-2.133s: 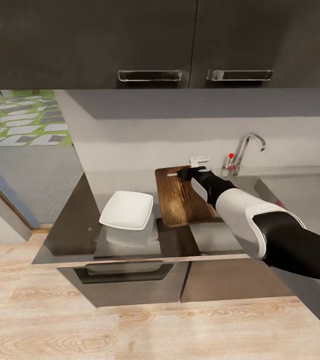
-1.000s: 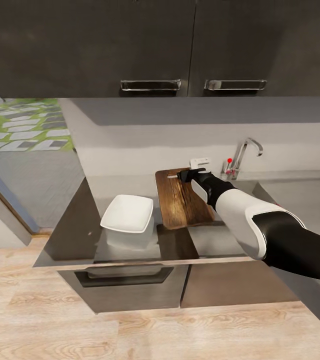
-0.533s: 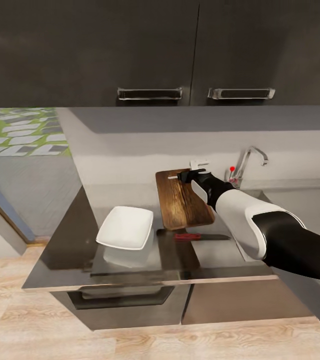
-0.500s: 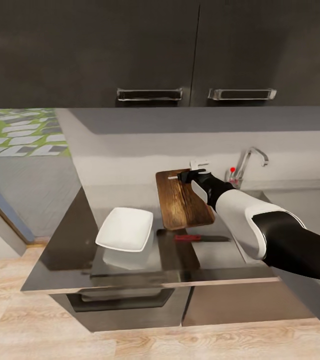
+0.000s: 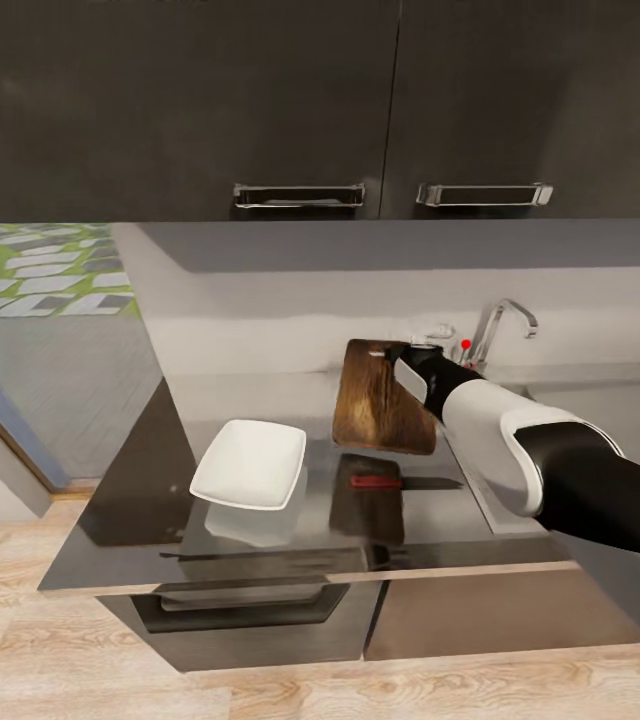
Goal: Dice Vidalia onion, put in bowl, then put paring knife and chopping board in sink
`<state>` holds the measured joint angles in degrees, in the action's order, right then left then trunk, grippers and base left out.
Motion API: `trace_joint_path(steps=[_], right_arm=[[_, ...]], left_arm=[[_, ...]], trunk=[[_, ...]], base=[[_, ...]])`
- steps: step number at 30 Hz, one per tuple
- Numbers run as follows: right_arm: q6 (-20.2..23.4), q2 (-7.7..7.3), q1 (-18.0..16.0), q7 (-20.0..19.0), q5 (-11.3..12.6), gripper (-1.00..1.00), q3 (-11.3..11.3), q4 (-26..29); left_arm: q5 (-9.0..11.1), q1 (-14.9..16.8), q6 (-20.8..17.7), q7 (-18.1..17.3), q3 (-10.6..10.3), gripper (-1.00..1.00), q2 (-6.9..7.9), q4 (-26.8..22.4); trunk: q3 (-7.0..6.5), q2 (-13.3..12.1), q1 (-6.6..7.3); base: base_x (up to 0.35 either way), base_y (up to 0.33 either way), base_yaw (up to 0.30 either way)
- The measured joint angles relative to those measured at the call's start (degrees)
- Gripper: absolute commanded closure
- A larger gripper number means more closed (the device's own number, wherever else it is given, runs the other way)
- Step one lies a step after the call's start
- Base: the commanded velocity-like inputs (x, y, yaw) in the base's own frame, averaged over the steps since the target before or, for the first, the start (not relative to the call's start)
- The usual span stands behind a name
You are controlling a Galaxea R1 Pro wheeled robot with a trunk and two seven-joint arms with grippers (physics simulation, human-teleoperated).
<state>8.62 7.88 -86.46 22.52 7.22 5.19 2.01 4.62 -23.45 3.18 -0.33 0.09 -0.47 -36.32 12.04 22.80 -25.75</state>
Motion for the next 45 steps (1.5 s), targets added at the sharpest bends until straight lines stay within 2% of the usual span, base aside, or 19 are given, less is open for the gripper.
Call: trace_joint_path(steps=[2, 4, 11, 12, 15, 16, 18, 19, 21, 25, 32, 34, 36, 39, 41, 45], right_arm=[[-0.73, -0.73, 0.0, 1.03, 5.11, 1.0, -0.17, -0.07], [-2.27, -1.08, 0.0, 2.12, 8.44, 1.0, -0.09, -0.13], [-4.53, -1.71, 0.04, 10.11, 12.86, 1.0, -0.17, 0.43], [-4.61, -1.86, 0.04, 11.19, 14.07, 1.0, -0.16, 0.5], [-5.87, -2.36, 0.02, 16.38, 20.83, 1.0, -0.25, 0.64], [-6.73, -2.39, 0.02, 18.26, 22.49, 1.0, -0.13, 0.66], [-8.4, -2.3, 0.02, 21.39, 24.18, 1.0, -0.03, 0.66], [-11.23, -1.89, 0.05, 27.09, 25.46, 1.0, 0.14, 0.63], [-13.16, -1.49, 0.06, 31.8, 26.07, 1.0, -0.08, 0.55], [-16.55, -0.83, 0.06, 37.87, 26.4, 1.0, -0.13, 0.1], [-19.69, 0.67, 0.07, 46.33, 26.52, 1.0, -0.1, -0.09], [-20.75, 0.76, 0.07, 47.1, 26.76, 1.0, -0.15, -0.13], [-21.17, 0.79, 0.09, 47.42, 28.12, 1.0, -0.35, -0.15], [-21.42, 0.68, 0.11, 47.59, 33.29, 1.0, -0.62, -0.22], [-21.51, 0.63, 0.11, 47.66, 35.16, 1.0, -0.24, -0.24], [-21.58, 0.56, 0.13, 47.71, 36.36, 1.0, -0.17, -0.4]], left_arm=[[0.01, 0.0, 0.0, -0.08, 0.0, -1.0, 0.02, 0.05], [0.01, 0.0, 0.08, -0.19, 0.0, -1.0, 0.03, 0.35], [0.0, 0.0, 0.39, -0.37, -0.14, -1.0, -0.04, 1.01], [0.0, 0.0, 0.41, -0.38, -0.14, -1.0, -0.04, 1.06], [-0.06, 0.0, 0.49, -0.39, -0.16, -1.0, -0.05, 1.01], [-0.07, 0.0, 0.5, -0.39, -0.16, -1.0, -0.05, 1.0], [-0.07, 0.0, 0.52, -0.39, -0.16, -1.0, -0.13, 0.99], [-0.08, 0.0, 0.57, -0.39, -0.16, -1.0, -0.42, 0.98], [-0.08, 0.0, 0.64, -0.39, -0.16, -1.0, -0.81, 1.03], [-0.08, 0.0, 1.41, -0.4, -0.17, -1.0, -1.13, 1.13], [-0.08, -0.01, 1.74, -0.39, -0.16, -1.0, -1.19, 1.29], [-0.08, 0.0, 1.8, -0.4, -0.16, -1.0, -1.2, 1.61], [-0.08, 0.0, 2.04, -0.39, -0.16, -1.0, -1.2, 1.9], [-0.08, 0.0, 2.77, -0.39, -0.16, -1.0, -1.2, 2.13], [-0.08, 0.0, 2.92, -0.39, -0.16, -1.0, -1.2, 2.16], [-0.08, 0.0, 3.03, -0.39, -0.16, -1.0, -1.2, 2.2]], trunk=[[0.0, 0.0, 0.0], [0.0, 0.0, 0.0], [0.0, 0.0, 0.0], [0.0, 0.0, 0.0], [0.0, 0.0, 0.0], [0.0, 0.0, 0.0], [0.0, 0.0, 0.0], [0.0, 0.0, 0.0], [0.0, 0.0, 0.0], [0.0, 0.0, 0.0], [0.0, 0.0, 0.0], [0.0, 0.0, 0.0], [0.0, 0.0, 0.0], [0.0, 0.0, 0.0], [0.0, 0.0, 0.0], [0.0, 0.01, 0.01]], base=[[0.0, 0.0, 0.0], [0.0, 0.0, 0.0], [0.0, 0.0, 0.0], [0.0, 0.0, 0.0], [0.0, 0.0, 0.0], [0.0, 0.0, 0.0], [0.0, 0.0, 0.0], [0.0, 0.0, 0.0], [0.0, 0.0, 0.0], [0.0, 0.0, 0.0], [0.0, 0.0, 0.0], [0.0, 0.0, 0.0], [0.0, 0.0, 0.0], [0.0, 0.0, 0.0], [0.0, 0.0, 0.0], [0.055, 0.032, 0.0]])
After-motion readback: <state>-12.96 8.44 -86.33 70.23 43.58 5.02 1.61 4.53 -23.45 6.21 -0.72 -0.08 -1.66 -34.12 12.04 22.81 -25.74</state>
